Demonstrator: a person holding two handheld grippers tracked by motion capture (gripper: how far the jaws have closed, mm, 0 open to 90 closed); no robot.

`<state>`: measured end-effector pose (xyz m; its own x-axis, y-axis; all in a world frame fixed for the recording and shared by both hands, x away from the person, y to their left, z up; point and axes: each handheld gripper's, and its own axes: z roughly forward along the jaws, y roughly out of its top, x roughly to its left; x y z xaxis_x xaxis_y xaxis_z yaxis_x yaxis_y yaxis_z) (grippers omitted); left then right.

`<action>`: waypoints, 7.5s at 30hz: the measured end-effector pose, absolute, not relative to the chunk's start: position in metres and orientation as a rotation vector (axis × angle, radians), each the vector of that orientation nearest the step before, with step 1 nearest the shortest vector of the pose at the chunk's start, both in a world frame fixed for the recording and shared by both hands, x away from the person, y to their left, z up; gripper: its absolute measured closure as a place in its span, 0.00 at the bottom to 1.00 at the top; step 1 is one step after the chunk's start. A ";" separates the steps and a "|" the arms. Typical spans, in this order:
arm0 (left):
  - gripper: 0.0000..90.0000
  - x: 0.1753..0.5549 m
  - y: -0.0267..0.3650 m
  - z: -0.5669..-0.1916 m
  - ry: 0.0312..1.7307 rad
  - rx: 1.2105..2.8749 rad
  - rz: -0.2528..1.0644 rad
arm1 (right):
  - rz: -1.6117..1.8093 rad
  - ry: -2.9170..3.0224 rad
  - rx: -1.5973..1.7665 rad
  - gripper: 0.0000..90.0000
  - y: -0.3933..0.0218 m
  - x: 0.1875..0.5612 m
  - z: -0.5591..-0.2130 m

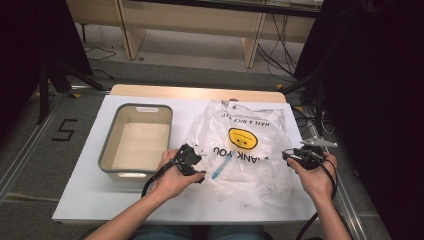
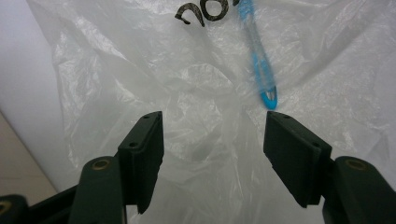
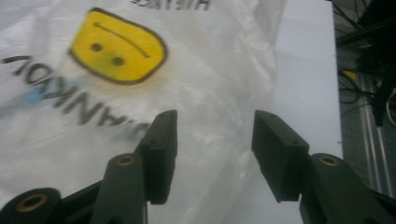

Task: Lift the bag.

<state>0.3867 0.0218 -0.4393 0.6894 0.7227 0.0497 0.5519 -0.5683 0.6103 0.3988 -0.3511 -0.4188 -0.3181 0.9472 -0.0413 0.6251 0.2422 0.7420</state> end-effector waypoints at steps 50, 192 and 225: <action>0.55 0.371 0.033 -0.468 0.972 2.433 0.368 | 0.485 2.572 1.340 1.00 -0.338 0.327 -0.455; 0.99 0.348 0.067 -0.401 0.686 1.917 0.599 | 0.833 2.222 1.371 1.00 -0.384 0.331 -0.429; 0.99 0.359 0.072 -0.357 0.666 1.736 0.700 | 0.939 2.026 1.326 1.00 -0.384 0.326 -0.405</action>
